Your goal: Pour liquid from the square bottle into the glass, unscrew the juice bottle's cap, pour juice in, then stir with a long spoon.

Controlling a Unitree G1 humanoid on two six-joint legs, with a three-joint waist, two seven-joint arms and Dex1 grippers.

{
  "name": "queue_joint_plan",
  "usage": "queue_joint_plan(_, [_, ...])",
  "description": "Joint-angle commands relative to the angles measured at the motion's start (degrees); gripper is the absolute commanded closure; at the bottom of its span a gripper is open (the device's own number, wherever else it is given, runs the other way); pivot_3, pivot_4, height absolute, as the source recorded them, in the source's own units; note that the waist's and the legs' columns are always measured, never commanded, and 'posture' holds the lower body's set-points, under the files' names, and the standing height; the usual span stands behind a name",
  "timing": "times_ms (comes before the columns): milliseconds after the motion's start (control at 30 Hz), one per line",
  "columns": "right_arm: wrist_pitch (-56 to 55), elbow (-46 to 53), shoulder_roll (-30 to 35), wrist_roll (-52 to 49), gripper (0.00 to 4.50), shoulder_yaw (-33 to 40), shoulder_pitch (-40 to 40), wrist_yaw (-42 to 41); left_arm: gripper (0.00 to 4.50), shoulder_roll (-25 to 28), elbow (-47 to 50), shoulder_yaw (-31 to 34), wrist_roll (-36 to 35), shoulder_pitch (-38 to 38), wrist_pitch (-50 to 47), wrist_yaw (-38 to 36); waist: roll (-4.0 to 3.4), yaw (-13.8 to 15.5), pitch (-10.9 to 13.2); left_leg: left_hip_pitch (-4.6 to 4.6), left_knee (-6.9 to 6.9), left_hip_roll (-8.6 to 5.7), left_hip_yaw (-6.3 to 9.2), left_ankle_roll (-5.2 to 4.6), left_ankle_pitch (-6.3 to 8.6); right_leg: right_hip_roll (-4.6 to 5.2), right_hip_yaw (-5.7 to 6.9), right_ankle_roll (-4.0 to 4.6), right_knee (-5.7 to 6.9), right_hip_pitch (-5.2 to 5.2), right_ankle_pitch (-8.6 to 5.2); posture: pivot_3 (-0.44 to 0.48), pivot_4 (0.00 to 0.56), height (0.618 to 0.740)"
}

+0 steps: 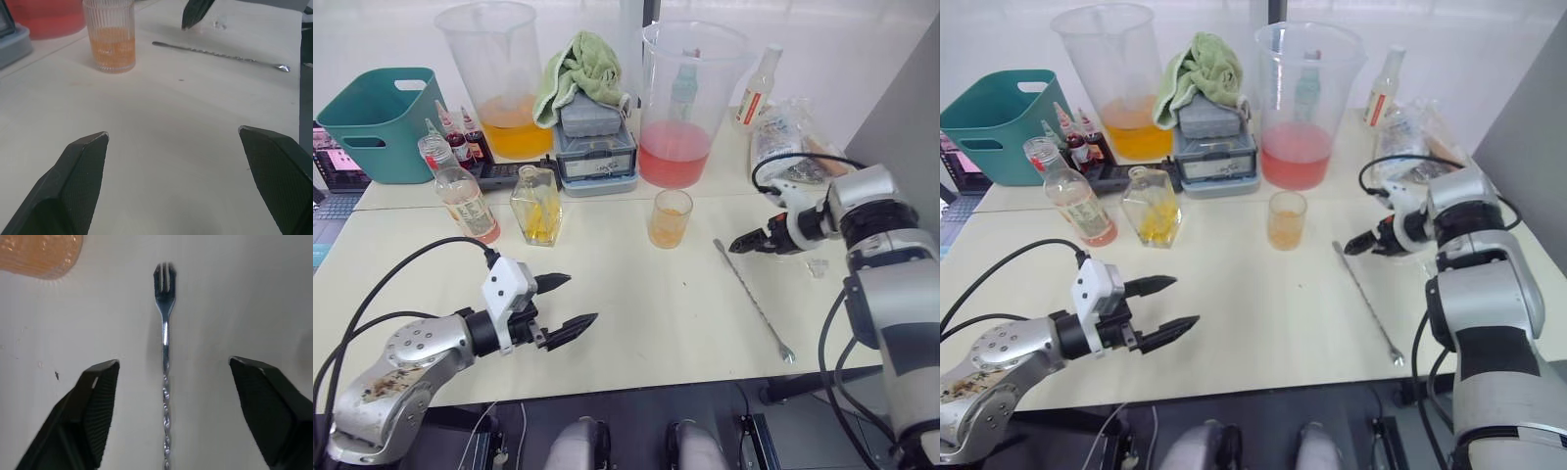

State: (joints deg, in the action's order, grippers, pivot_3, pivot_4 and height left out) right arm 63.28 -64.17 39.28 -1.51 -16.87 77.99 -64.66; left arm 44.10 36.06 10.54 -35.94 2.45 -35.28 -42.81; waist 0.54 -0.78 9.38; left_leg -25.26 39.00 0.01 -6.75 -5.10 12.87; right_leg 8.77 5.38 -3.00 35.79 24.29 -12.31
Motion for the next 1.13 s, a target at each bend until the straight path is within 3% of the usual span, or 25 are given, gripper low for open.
queue_joint_plan(33, [-0.3,12.6,5.7,-2.7,0.03,2.6,-2.1,-5.5,0.00,2.1,-2.2,3.8,1.7,0.5,1.4,-1.0,-0.07,0.2,0.0,0.00,0.00,-0.01,0.00,0.00,0.00,0.01,-0.01,0.00,-0.04,0.02,0.00,0.000,0.150,0.739])
queue_joint_plan(100, [-5.6,20.6,8.0,-5.2,0.03,7.4,-7.3,-4.5,0.00,2.5,-3.6,5.2,1.9,0.8,2.5,-1.8,-0.05,0.2,0.0,0.01,0.00,0.00,0.06,0.01,0.01,0.00,0.03,0.00,-0.10,-0.01,-0.01,0.000,0.150,0.739])
queue_joint_plan(200, [-21.5,34.9,9.9,-11.5,0.03,22.3,-20.0,-1.6,0.00,3.0,-5.7,10.3,1.2,2.6,4.7,-4.6,0.05,0.3,0.0,0.02,-0.01,0.01,0.06,0.24,0.14,0.01,0.07,0.00,-0.17,-0.05,0.00,0.000,0.150,0.739])
queue_joint_plan(300, [-21.7,44.9,10.7,-15.2,0.03,31.0,-27.7,2.7,0.00,3.6,-7.8,14.9,2.7,4.4,6.9,-5.2,-0.10,0.4,0.0,0.02,-0.04,0.02,-0.02,0.16,0.09,0.03,0.06,0.00,-0.04,-0.02,0.00,0.000,0.150,0.739])
queue_joint_plan(433, [-26.5,49.0,8.7,-23.0,0.03,42.0,-35.7,1.9,0.00,3.0,-12.0,17.8,5.9,3.6,10.0,-2.7,-0.14,0.4,0.0,0.06,-0.02,0.10,-0.06,0.09,-0.02,0.03,0.08,0.01,-0.24,-0.04,-0.02,0.000,0.150,0.739])
queue_joint_plan(500, [-32.8,49.1,9.1,-22.7,0.03,43.1,-40.8,-0.1,0.00,2.9,-13.5,17.3,8.5,3.7,12.1,-2.1,-0.04,0.8,-0.1,0.10,-0.04,0.15,-0.01,0.19,0.01,-0.03,0.14,0.01,-0.45,-0.18,-0.02,0.000,0.150,0.739])
queue_joint_plan(533, [-28.2,49.6,9.9,-25.9,0.03,43.7,-43.4,-2.9,0.00,2.3,-13.6,17.0,8.8,4.3,12.6,-2.0,0.03,0.9,-0.1,0.13,-0.03,0.17,-0.02,0.19,0.02,-0.06,0.15,0.01,-0.50,-0.23,-0.02,0.000,0.150,0.739])
queue_joint_plan(667, [-44.3,49.7,7.7,-22.8,0.03,46.4,-56.3,-1.9,0.00,-0.7,-16.4,19.5,10.3,8.3,17.3,-2.0,0.07,1.1,-0.2,0.13,-0.02,0.16,-0.12,-0.05,0.06,-0.02,0.07,0.01,-0.66,-0.29,-0.01,0.000,0.150,0.739])
queue_joint_plan(1133, [-58.9,34.2,8.5,-21.2,0.03,45.2,-62.0,0.9,0.00,-4.8,-25.3,24.4,14.8,14.7,27.8,-0.1,0.03,1.0,-0.2,0.22,-0.02,0.34,-0.21,0.16,0.14,-0.03,0.04,0.11,-0.67,-0.25,0.04,0.000,0.150,0.739])
